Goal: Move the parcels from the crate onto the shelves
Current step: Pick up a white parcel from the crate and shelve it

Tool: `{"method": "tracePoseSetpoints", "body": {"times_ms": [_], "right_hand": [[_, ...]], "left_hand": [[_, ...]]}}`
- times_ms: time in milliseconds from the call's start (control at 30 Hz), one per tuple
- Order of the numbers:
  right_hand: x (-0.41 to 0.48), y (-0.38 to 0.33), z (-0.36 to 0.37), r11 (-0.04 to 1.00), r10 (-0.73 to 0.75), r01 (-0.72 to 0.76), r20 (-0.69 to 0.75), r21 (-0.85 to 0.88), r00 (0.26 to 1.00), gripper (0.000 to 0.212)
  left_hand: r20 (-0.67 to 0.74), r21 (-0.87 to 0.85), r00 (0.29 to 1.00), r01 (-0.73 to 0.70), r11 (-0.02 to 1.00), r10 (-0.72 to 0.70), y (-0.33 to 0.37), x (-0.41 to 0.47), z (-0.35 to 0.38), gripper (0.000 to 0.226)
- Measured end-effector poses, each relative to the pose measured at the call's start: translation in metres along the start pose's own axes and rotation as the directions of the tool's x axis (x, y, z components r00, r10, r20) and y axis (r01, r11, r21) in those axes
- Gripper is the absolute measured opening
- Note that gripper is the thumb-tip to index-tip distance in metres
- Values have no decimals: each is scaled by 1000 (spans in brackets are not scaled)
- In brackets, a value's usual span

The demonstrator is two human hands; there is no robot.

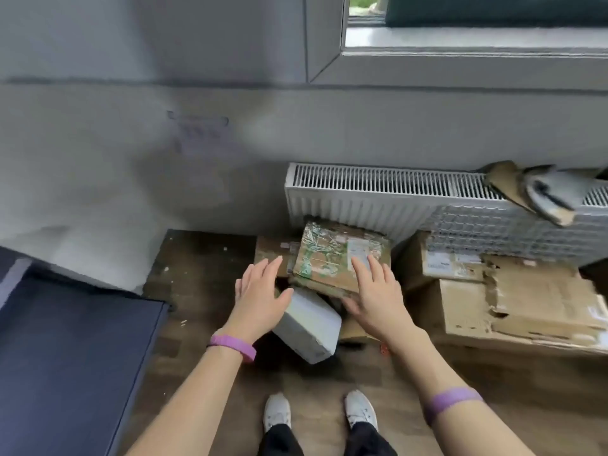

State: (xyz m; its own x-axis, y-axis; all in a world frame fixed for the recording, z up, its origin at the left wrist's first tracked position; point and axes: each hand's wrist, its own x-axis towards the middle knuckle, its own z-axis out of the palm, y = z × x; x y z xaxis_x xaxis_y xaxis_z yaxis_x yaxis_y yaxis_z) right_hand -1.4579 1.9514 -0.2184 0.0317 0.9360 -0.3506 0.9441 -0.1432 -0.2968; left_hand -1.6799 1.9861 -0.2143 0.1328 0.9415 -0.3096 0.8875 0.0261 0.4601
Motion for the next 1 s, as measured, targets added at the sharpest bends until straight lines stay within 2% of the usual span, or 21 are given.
{"method": "tracePoseSetpoints", "body": {"times_ms": [167,233,533,733,867,1000], "right_hand": [[19,-4,69,980,181,-190,120,62,976,78],[21,-3,94,974,205,-218,166,66,965,77],[77,25,286,912,294,-364,319,189,901,72],[87,46,383,690,373,-597,505,410,778,81],[82,45,407,487,382,-606,471,628,795,86],[72,37,398,408,425,-590,427,696,798,82]], "left_hand": [[208,145,978,-51,988,20,-54,46,40,66],[242,173,970,-69,983,25,-70,54,57,67],[401,189,916,-93,977,9,-166,127,199,68],[423,-99,903,-42,994,80,-205,133,268,64],[360,-139,928,-46,989,94,-212,125,277,61],[336,-124,939,-27,992,67,-202,119,268,57]]}}
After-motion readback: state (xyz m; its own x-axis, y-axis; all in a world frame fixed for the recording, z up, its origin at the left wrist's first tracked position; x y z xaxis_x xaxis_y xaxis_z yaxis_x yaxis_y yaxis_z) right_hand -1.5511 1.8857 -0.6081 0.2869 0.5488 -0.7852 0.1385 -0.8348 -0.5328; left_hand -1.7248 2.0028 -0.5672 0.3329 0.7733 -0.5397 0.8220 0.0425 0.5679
